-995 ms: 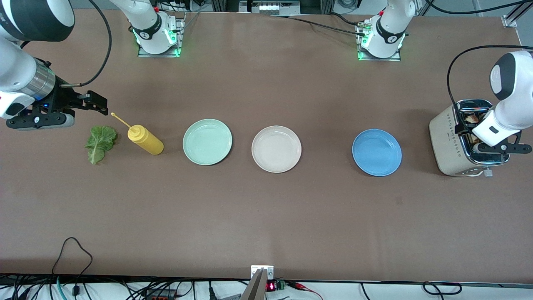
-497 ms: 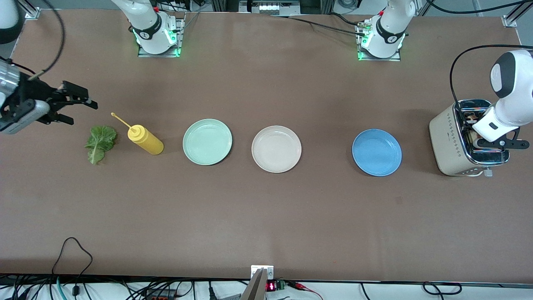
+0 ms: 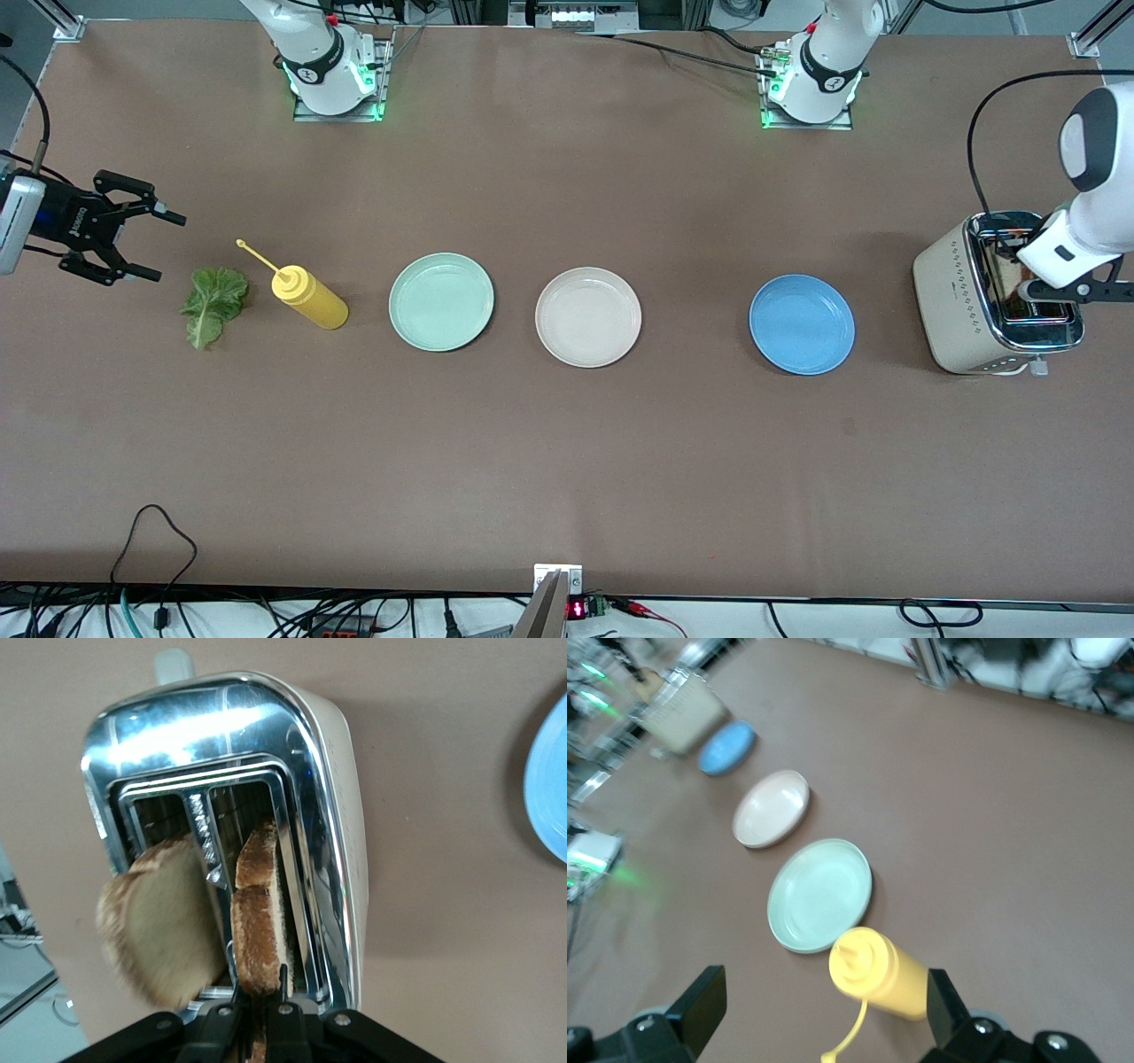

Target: Make sandwich in beige plate with both arms

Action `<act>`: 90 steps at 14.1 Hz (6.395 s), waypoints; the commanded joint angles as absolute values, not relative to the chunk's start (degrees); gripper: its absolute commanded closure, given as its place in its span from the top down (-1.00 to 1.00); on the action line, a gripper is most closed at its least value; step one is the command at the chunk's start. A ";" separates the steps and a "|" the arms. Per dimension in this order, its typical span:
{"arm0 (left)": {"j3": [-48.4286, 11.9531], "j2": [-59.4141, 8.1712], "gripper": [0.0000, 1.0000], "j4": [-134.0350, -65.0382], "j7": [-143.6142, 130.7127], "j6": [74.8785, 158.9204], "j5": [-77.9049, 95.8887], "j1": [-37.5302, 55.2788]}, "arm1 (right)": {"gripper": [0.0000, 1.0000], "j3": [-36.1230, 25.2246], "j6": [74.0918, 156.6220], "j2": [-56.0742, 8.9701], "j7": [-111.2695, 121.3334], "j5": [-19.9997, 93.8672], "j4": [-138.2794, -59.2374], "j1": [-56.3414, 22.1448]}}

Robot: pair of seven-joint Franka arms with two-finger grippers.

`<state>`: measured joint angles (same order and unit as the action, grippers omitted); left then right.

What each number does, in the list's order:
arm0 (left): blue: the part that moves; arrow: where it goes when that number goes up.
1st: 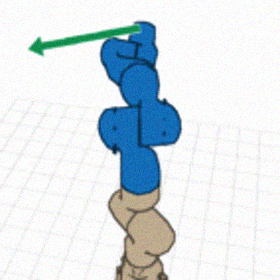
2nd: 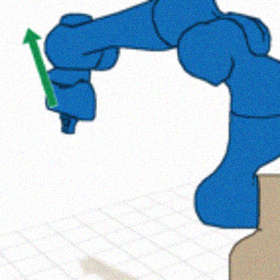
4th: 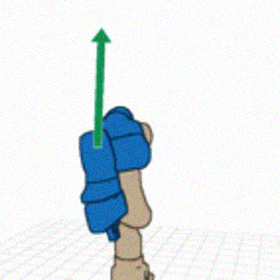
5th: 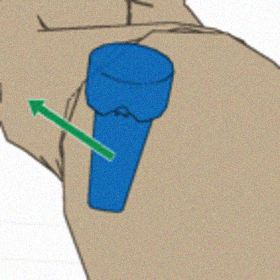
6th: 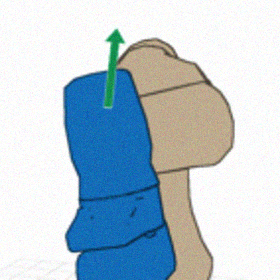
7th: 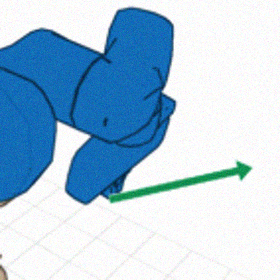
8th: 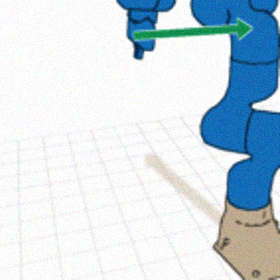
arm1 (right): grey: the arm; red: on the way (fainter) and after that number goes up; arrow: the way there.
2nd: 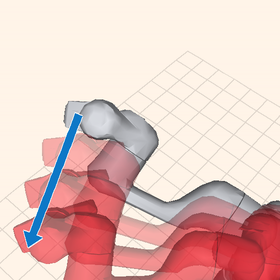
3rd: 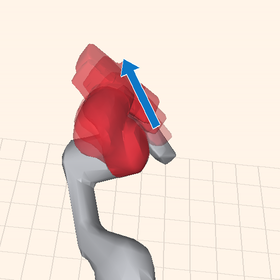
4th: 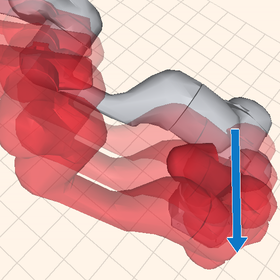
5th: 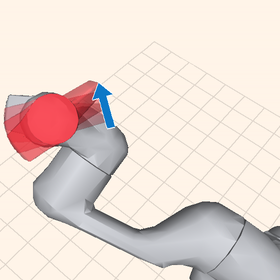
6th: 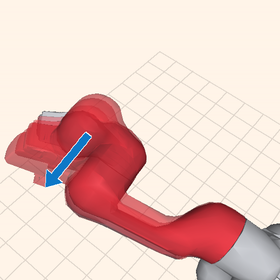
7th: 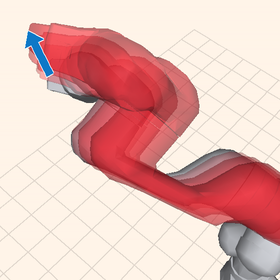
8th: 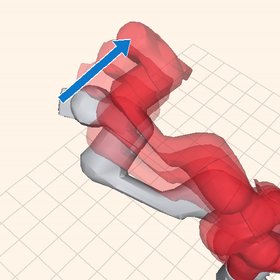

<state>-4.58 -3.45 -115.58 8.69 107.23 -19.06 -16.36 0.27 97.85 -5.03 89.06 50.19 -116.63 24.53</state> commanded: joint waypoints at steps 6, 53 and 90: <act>-22.91 -4.83 -0.98 -98.88 8.79 80.09 -18.64 -15.38 | 1.00 1.23 88.51 -25.99 126.16 62.75 -112.78 33.05; -25.84 -29.28 1.00 -103.89 41.78 119.12 19.46 -5.45 | -0.35 1.23 113.89 -28.57 122.20 58.38 -100.56 2.21; -4.31 3.52 1.00 -99.23 4.83 92.72 -1.05 2.02 | -0.33 1.58 124.19 -35.26 29.85 -25.35 -85.78 -38.77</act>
<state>-3.93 2.79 -98.61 3.77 92.99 0.01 1.87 0.59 125.60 -39.63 24.28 -30.44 -85.11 -41.25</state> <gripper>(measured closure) 0.000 0.599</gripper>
